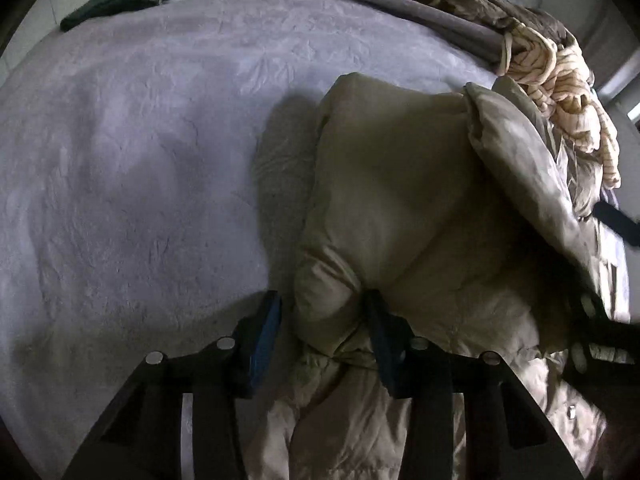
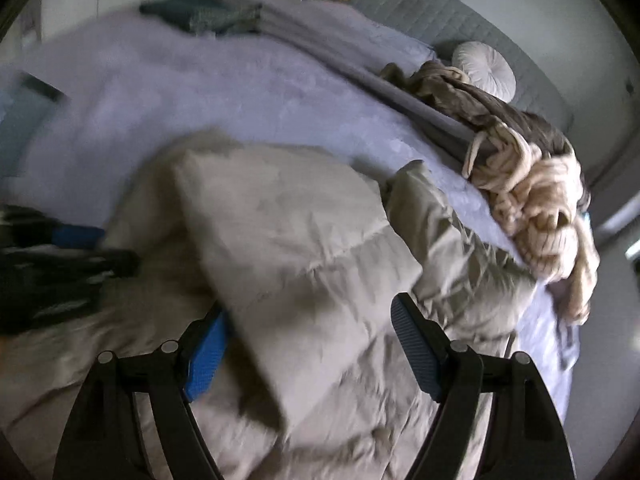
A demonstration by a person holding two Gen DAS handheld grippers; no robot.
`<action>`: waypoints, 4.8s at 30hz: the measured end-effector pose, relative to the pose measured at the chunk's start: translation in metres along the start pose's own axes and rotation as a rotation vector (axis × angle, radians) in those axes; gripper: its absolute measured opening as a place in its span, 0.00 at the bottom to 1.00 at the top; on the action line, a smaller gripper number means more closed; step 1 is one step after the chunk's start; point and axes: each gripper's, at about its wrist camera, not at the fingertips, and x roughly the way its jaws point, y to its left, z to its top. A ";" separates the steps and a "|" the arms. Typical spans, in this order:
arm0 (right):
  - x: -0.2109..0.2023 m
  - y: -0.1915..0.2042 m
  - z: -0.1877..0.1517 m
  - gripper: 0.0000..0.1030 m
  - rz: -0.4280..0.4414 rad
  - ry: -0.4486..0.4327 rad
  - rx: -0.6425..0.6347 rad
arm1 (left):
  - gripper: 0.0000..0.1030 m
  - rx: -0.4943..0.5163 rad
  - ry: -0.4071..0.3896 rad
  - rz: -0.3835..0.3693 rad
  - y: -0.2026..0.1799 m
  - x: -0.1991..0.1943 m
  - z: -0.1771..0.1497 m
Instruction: Fold large clothes
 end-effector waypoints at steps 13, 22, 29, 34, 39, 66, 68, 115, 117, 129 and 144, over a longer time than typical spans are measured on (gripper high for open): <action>0.040 -0.199 -0.139 0.81 0.422 0.051 1.159 | 0.45 0.131 -0.034 0.093 -0.023 -0.009 0.017; 0.059 -0.227 -0.160 0.09 0.538 0.052 1.272 | 0.45 0.160 -0.150 0.101 -0.046 -0.013 0.078; 0.043 -0.220 -0.172 0.08 0.371 0.077 1.061 | 0.45 0.174 -0.105 0.161 -0.056 0.026 0.070; 0.047 -0.224 -0.205 0.07 0.329 0.101 1.074 | 0.56 0.158 -0.098 0.196 -0.053 0.027 0.070; 0.023 -0.237 -0.218 0.12 0.279 0.127 1.050 | 0.56 0.165 -0.096 0.225 -0.056 0.008 0.066; -0.052 -0.287 -0.375 0.65 0.333 0.126 1.372 | 0.95 0.358 0.024 0.020 -0.236 -0.049 -0.046; -0.055 -0.295 -0.392 0.72 0.311 0.121 1.399 | 0.95 0.380 0.022 0.025 -0.250 -0.047 -0.051; -0.014 -0.450 -0.491 0.08 0.510 -0.287 1.956 | 1.00 0.391 0.011 0.013 -0.296 -0.045 -0.049; -0.029 -0.453 -0.454 0.08 0.488 -0.297 1.825 | 1.00 0.369 0.000 0.019 -0.283 -0.049 -0.045; -0.065 -0.336 -0.184 0.08 0.425 -0.253 0.953 | 1.00 0.242 -0.050 0.081 -0.180 -0.062 -0.020; 0.063 -0.202 -0.168 0.08 0.591 0.118 0.970 | 1.00 0.122 -0.052 0.124 -0.100 -0.047 -0.002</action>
